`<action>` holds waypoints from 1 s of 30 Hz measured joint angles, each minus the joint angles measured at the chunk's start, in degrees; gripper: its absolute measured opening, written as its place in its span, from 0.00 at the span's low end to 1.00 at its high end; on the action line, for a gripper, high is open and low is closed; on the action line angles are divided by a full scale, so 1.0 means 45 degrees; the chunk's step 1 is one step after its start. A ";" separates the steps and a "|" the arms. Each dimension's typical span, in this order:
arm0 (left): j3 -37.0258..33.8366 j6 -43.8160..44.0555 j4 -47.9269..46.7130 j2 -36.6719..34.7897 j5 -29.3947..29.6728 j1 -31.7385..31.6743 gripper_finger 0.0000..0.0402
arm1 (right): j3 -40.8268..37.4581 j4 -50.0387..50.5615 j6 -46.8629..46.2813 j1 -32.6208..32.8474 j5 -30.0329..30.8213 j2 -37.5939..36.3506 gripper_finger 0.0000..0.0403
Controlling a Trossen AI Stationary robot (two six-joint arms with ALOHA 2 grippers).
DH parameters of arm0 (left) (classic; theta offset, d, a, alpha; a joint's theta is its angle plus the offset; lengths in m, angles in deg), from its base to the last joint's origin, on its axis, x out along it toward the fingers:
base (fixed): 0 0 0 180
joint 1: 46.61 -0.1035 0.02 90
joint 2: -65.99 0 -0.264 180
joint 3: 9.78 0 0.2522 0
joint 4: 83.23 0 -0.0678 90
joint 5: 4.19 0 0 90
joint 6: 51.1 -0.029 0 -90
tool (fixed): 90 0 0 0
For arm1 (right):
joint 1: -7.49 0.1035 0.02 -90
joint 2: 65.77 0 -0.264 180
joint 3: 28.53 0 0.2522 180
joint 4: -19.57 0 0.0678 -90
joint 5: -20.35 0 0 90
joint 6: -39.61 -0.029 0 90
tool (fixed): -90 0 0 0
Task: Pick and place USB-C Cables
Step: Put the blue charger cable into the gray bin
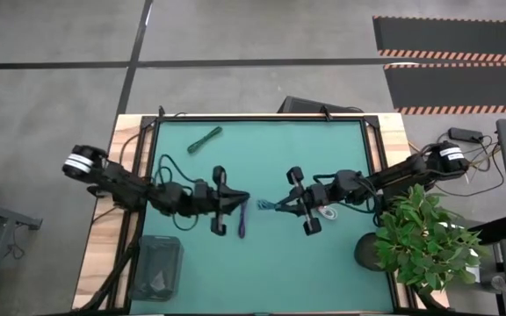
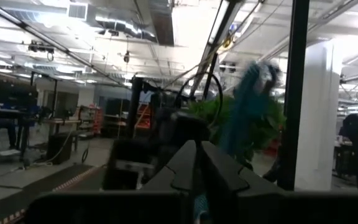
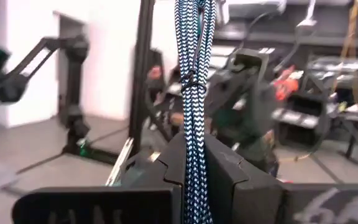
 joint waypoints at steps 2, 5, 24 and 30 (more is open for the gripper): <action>0.0528 0.0005 -0.0032 0.0529 -0.0012 0.0000 0.02 | -0.0155 -0.0054 -0.0107 -0.0001 0.0722 -0.0174 0.06; 0.1041 -0.0010 -0.0008 0.1137 -0.0053 0.0042 0.04 | -0.0205 0.0155 -0.0106 -0.0034 0.1119 -0.0402 0.06; 0.1741 -0.0025 -0.0046 0.1778 -0.0068 0.0078 0.51 | -0.0218 -0.0069 0.0035 -0.0029 0.1087 -0.0345 0.06; 0.1741 -0.0029 -0.0073 0.1778 0.0159 0.0076 0.51 | -0.0037 -0.0049 0.0009 -0.0029 0.1083 -0.0345 0.06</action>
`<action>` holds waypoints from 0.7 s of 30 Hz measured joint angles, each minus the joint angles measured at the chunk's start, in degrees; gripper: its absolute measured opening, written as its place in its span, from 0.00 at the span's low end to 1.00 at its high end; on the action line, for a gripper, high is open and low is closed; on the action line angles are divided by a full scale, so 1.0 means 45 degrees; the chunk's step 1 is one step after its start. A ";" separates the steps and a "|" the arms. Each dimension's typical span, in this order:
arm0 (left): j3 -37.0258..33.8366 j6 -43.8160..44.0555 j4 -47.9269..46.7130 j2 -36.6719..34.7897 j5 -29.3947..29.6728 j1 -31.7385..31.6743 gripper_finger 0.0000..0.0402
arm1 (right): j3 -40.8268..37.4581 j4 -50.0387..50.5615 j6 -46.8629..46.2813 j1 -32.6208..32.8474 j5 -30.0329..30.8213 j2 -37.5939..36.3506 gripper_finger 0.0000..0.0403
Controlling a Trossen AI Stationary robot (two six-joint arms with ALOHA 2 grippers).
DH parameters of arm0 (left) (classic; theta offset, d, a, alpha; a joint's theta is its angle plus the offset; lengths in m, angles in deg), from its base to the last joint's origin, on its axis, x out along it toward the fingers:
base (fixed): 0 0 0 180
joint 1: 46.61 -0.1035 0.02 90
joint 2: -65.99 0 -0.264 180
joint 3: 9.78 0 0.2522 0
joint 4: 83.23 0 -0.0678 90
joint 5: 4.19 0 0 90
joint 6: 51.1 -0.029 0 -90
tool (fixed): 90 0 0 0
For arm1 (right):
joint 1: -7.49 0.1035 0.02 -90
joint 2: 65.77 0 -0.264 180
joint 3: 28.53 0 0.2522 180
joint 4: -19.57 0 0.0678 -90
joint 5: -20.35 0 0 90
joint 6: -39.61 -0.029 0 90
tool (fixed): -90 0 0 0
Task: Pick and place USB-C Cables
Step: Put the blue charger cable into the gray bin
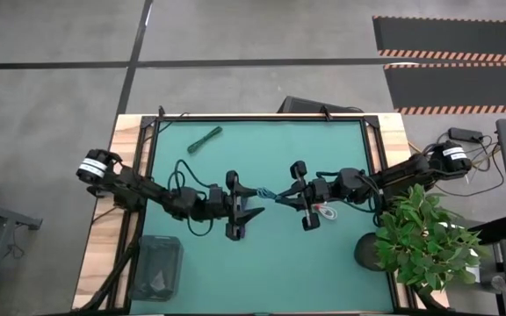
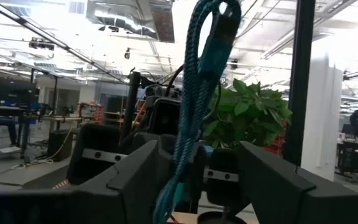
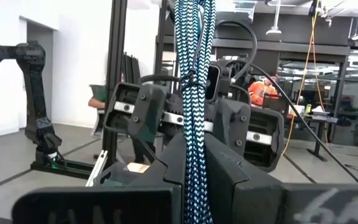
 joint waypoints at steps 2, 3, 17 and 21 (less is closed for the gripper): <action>0.0166 -0.0003 0.0034 0.0169 0.0049 -0.0019 0.51 | 0.0027 0.0011 -0.0018 0.0000 0.0000 0.0021 0.06; 0.0341 -0.0064 0.0022 0.0318 0.0052 -0.0027 0.51 | 0.0051 0.0021 -0.0088 0.0000 0.0000 0.0044 0.06; 0.2059 -0.1681 0.0146 0.1690 0.1548 0.0012 0.46 | 0.0157 0.0075 -0.0112 0.0000 0.0006 0.0359 0.06; 0.2030 -0.1671 0.0142 0.1675 0.1628 0.0007 0.32 | 0.0157 0.0086 -0.0026 0.0000 0.0014 0.0359 0.06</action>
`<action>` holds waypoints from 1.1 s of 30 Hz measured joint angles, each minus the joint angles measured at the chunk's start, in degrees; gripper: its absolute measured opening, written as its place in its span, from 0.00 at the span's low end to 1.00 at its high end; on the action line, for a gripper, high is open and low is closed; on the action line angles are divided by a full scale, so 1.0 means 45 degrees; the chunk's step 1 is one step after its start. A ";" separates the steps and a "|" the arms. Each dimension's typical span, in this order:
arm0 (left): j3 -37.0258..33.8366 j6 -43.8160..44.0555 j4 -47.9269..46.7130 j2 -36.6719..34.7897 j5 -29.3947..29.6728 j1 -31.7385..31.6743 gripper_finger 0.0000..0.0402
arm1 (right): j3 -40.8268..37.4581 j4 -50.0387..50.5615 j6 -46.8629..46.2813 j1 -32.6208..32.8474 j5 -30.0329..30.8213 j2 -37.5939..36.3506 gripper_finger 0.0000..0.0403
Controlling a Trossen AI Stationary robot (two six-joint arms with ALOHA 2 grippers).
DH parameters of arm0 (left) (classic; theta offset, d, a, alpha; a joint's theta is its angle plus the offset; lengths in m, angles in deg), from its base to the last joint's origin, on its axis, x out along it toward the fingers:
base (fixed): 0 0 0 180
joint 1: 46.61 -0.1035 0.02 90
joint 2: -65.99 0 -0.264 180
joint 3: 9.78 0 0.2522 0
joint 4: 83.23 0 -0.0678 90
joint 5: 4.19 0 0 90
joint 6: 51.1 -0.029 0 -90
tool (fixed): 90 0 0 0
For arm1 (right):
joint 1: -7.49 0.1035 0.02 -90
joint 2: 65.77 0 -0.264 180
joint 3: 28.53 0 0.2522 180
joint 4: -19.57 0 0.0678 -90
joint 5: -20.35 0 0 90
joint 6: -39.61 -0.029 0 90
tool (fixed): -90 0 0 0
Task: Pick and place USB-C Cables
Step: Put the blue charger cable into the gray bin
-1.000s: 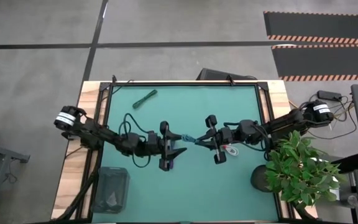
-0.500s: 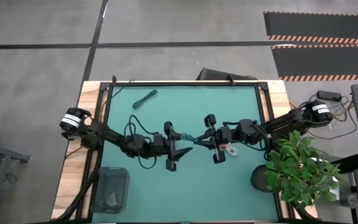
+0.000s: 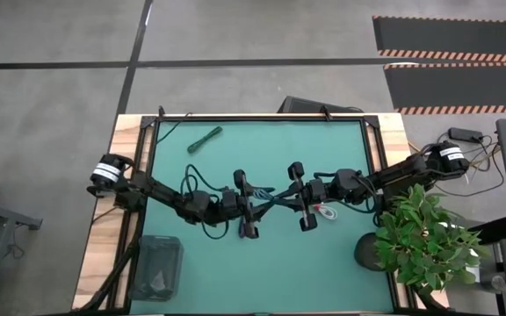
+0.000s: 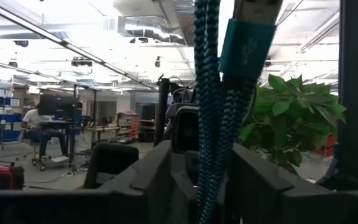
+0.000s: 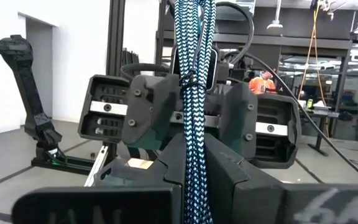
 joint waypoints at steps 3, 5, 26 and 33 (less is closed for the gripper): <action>0.0000 0.0021 -0.0004 -0.0004 -0.0005 0.0015 0.19 | -0.0005 0.0033 0.0041 -0.0005 0.0049 0.0000 0.06; 0.0000 0.0239 -0.0004 -0.0008 0.0000 0.0020 0.10 | -0.0005 0.0037 -0.0032 -0.0001 0.0036 0.0000 0.07; 0.1775 0.5736 -1.2556 -0.4169 0.5363 0.1248 0.05 | 0.0165 0.2616 -0.0151 0.0000 0.0848 -0.1541 0.47; 0.5114 1.3774 -2.4078 -0.4983 0.4678 0.1248 0.05 | 0.0219 0.3612 0.0145 0.0000 0.1341 -0.2108 0.48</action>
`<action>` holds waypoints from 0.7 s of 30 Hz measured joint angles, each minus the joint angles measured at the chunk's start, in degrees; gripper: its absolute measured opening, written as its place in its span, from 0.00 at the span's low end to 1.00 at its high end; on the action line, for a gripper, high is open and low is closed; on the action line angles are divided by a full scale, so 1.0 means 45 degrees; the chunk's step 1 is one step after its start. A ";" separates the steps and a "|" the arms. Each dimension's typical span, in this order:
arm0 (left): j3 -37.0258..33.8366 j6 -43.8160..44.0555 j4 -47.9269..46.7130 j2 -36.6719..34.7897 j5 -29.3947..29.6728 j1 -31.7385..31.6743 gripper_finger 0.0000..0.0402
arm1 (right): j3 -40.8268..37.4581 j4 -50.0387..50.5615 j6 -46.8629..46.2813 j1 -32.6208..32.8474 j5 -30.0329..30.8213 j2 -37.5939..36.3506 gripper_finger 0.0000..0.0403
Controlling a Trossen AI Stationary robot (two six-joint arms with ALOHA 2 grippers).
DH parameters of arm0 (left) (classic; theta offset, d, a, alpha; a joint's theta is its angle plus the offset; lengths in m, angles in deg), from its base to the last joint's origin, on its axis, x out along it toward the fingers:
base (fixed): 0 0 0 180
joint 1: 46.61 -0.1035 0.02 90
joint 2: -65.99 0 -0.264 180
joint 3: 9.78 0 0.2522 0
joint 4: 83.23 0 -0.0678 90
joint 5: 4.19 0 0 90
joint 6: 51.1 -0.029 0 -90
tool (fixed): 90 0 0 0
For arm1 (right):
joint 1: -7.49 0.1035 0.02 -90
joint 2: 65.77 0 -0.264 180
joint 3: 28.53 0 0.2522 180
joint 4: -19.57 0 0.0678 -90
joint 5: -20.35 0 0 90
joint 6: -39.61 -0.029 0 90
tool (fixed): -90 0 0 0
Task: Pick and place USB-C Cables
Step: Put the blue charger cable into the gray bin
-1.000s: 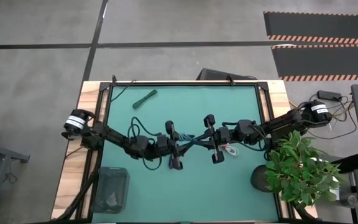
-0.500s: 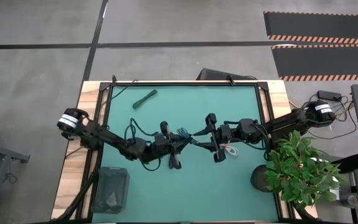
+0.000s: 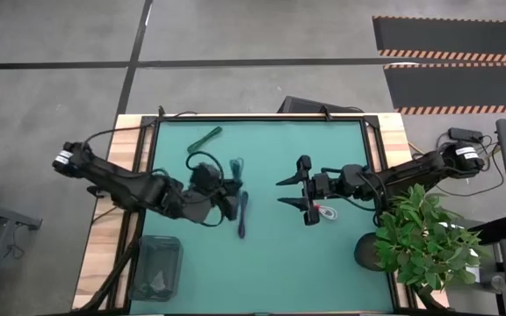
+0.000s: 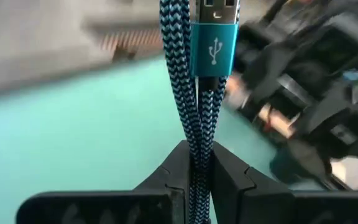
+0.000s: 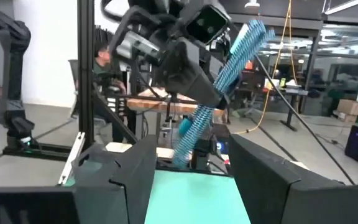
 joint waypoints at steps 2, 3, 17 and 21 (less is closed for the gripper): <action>0.0741 0.2517 -0.2728 0.0069 -0.1202 0.0010 0.05 | 0.0000 0.0083 -0.0001 0.0000 0.0006 -0.0064 0.48; 0.1075 0.3579 -0.3616 0.0171 -0.2143 0.0021 0.05 | 0.0000 0.0249 0.0002 0.0000 0.0017 -0.0148 0.48; 0.1727 1.1488 -1.1384 0.1885 -1.5407 0.2248 0.05 | 0.0015 0.0813 0.0096 0.0000 0.0029 -0.0494 0.48; 0.1537 1.2297 -1.1535 0.2026 -1.5397 0.2813 0.07 | 0.0015 0.0829 0.0096 0.0000 0.0029 -0.0505 0.48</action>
